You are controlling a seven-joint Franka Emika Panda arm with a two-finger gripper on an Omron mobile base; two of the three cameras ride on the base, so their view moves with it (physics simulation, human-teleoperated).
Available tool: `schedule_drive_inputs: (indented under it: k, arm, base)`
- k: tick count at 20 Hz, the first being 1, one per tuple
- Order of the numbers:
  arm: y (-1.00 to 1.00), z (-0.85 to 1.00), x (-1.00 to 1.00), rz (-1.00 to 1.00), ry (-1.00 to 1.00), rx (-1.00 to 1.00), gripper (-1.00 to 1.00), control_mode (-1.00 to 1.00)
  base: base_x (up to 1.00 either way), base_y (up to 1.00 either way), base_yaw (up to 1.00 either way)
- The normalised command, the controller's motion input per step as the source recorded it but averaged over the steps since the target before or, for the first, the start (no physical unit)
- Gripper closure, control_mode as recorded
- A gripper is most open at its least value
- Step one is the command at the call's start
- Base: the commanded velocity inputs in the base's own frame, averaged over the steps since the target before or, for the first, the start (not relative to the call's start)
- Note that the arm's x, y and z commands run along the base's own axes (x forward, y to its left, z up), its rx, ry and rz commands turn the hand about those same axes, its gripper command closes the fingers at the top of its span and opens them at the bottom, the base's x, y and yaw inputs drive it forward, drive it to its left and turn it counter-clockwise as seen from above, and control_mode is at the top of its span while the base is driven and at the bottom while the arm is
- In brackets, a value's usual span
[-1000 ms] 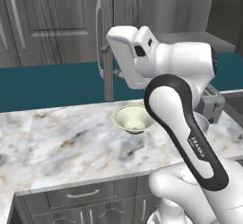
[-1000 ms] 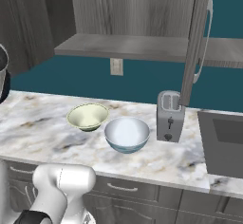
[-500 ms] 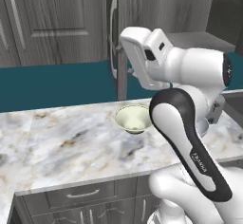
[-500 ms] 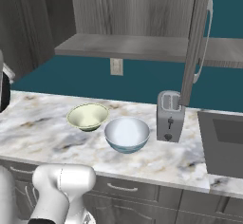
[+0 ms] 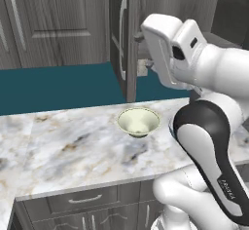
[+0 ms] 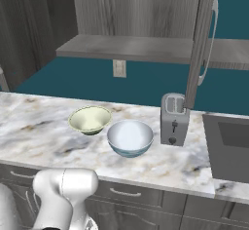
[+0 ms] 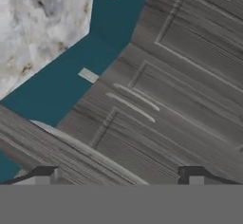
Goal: Open the cabinet. Pick the bowls from the counter and place them in the cabinet. Then close the cabinet.
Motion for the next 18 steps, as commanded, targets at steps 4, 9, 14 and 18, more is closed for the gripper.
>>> schedule_drive_inputs:
  k: [4,9,14,18]
  arm:
    - [-0.10,0.51,-0.95,-0.03,-0.08,0.00,-1.00,-1.00]
    - [-0.82,0.17,-0.63,-0.27,0.18,0.00,-1.00,-1.00]
    - [-1.00,-0.01,-0.26,-0.37,0.42,0.00,-1.00,-1.00]
    - [-0.74,-0.43,0.00,-0.40,0.51,0.00,-1.00,-1.00]
  base:
    - [0.00,0.00,0.00]
    - [0.00,0.00,0.00]
    - [0.00,0.00,0.00]
    - [0.00,0.00,0.00]
